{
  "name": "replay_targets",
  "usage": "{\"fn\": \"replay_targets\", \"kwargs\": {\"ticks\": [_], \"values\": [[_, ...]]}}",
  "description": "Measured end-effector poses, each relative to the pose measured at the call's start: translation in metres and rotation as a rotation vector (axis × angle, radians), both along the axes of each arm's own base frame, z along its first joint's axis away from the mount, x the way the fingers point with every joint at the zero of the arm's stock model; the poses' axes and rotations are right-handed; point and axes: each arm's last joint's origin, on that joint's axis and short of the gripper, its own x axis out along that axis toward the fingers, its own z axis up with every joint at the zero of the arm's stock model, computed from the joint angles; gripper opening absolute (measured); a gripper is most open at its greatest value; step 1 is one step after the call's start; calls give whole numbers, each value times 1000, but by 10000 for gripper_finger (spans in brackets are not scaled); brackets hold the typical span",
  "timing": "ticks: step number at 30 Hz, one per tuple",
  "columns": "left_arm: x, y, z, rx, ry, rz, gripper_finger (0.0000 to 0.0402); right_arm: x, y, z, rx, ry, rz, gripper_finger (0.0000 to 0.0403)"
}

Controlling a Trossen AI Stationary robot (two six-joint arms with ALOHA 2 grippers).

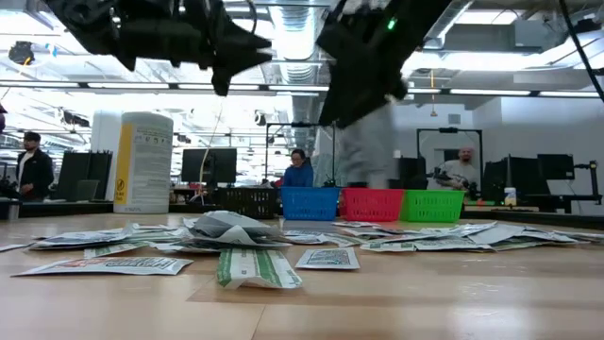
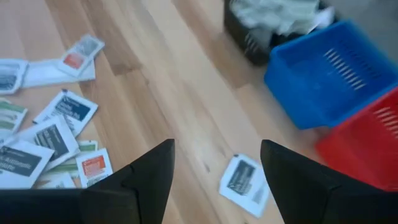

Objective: Pick & Place First Aid Supplies
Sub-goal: Put the green bandage pack in the black bin

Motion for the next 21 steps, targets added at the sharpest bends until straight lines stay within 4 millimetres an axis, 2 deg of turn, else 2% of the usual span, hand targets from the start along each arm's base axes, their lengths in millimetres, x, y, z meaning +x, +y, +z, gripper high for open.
{"fn": "replay_targets", "kwargs": {"ticks": [5,11,16,21], "values": [[3,-26,1,21,-6,-107,111,-21,21,20,-65,-9,25,232],[4,-48,1,36,-9,-199,109,-50,39,26,-35,79,23,232],[4,-60,1,38,-10,-247,108,-85,60,33,7,130,-23,232],[4,-66,1,38,-10,-271,108,-119,83,44,-11,49,-67,232]]}}
